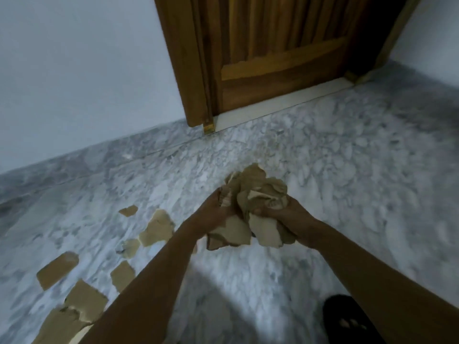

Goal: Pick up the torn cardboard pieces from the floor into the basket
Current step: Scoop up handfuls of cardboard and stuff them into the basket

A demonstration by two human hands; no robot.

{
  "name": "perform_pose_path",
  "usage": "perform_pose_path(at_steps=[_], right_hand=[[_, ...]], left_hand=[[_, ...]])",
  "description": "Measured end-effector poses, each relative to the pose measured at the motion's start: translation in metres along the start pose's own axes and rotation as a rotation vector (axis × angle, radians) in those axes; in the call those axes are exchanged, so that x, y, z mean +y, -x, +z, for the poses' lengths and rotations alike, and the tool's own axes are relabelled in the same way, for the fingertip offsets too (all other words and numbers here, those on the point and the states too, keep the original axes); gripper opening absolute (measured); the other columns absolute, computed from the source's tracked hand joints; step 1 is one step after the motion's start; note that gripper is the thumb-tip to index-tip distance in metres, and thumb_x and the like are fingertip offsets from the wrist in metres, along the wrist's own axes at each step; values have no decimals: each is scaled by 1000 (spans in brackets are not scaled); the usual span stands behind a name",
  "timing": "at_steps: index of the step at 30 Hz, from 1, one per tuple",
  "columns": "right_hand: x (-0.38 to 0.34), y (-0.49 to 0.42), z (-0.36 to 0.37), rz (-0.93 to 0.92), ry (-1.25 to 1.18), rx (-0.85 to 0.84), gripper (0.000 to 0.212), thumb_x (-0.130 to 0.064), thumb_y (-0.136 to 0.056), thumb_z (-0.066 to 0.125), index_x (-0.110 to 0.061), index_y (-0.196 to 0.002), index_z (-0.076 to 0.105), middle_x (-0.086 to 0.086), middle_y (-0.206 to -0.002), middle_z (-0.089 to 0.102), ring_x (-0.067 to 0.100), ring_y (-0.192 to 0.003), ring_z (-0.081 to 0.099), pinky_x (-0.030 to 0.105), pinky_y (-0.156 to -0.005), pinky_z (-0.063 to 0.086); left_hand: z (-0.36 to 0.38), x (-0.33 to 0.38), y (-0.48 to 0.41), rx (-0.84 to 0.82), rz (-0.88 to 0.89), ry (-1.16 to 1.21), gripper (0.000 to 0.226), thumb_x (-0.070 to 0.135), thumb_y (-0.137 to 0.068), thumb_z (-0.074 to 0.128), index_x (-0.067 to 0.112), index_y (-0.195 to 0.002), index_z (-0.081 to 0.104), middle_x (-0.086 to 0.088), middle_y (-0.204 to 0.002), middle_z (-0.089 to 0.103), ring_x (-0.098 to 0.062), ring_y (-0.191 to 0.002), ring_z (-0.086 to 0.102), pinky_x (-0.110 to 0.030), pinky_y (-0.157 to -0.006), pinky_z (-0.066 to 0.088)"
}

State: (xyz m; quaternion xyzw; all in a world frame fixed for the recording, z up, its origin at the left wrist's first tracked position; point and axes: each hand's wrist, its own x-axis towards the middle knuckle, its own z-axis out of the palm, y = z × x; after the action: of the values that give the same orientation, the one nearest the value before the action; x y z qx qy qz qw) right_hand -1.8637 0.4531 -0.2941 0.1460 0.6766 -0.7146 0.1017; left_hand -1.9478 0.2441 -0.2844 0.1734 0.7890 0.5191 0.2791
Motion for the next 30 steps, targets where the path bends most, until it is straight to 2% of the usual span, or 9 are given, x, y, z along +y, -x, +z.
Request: perform_pose_path(at_steps=[2, 5, 7, 10, 12, 14, 19, 25, 30], right_hand=[[-15, 27, -22, -53, -80, 159, 44, -28, -83, 79, -31, -125, 65, -4, -119, 72, 17, -109, 69, 44, -95, 56], [-33, 84, -67, -104, -180, 342, 32, -38, -82, 70, -33, -113, 68, -4, -114, 73, 17, -107, 68, 37, -90, 56], [-36, 129, -101, -70, -234, 468, 32, -34, -88, 69, -32, -119, 64, 3, -115, 71, 24, -104, 69, 40, -80, 59], [-41, 201, -149, -63, -294, 637, 53, -31, -86, 72, -23, -135, 54, 10, -121, 68, 29, -102, 69, 37, -68, 59], [-47, 253, -179, -93, -329, 721, 62, -33, -81, 76, -22, -137, 51, 11, -125, 66, 30, -105, 69, 37, -69, 59], [-51, 312, -211, -144, -352, 793, 62, -33, -83, 77, -25, -138, 50, 10, -128, 65, 31, -109, 68, 43, -77, 60], [-28, 460, -286, -183, -364, 981, 54, -36, -86, 73, -32, -136, 52, 2, -126, 67, 26, -111, 66, 49, -90, 57], [37, 665, -367, -170, -375, 1355, 42, -40, -90, 65, -31, -129, 53, 1, -109, 66, 19, -93, 64, 32, -67, 53], [84, 829, -407, -157, -525, 1568, 57, -35, -80, 72, -20, -129, 46, 12, -115, 62, 33, -100, 65, 51, -81, 58]], left_hand=[[37, 42, -16, -85, 86, 76, 50, 35, -85, 63, 34, -135, 53, 24, -128, 58, 8, -114, 57, -17, -96, 48], [97, 88, -32, -216, 140, 142, 35, 22, -89, 55, 33, -122, 60, 14, -118, 66, 1, -104, 64, -22, -89, 52], [144, 120, -30, -292, 120, 177, 33, 32, -88, 53, 32, -120, 62, 4, -117, 69, -12, -105, 67, -32, -91, 53], [212, 176, -12, -405, 130, 179, 52, 56, -82, 54, 28, -125, 62, -1, -123, 67, -21, -110, 64, -45, -100, 49], [256, 215, 5, -482, 157, 169, 60, 66, -71, 58, 31, -119, 66, 4, -118, 69, -17, -109, 65, -40, -98, 50], [304, 254, 25, -581, 197, 144, 47, 59, -76, 63, 33, -115, 67, 6, -117, 71, -14, -106, 67, -34, -92, 54], [451, 317, 78, -726, 303, -31, 34, 40, -85, 71, 28, -117, 67, 2, -113, 72, -21, -101, 69, -47, -94, 55], [660, 370, 193, -909, 404, -53, 31, 40, -86, 70, 27, -113, 65, 2, -110, 72, -17, -99, 70, -41, -92, 56], [811, 405, 299, -1028, 370, -133, 45, 42, -82, 74, 19, -115, 55, -2, -113, 66, -22, -101, 66, -43, -92, 55]])
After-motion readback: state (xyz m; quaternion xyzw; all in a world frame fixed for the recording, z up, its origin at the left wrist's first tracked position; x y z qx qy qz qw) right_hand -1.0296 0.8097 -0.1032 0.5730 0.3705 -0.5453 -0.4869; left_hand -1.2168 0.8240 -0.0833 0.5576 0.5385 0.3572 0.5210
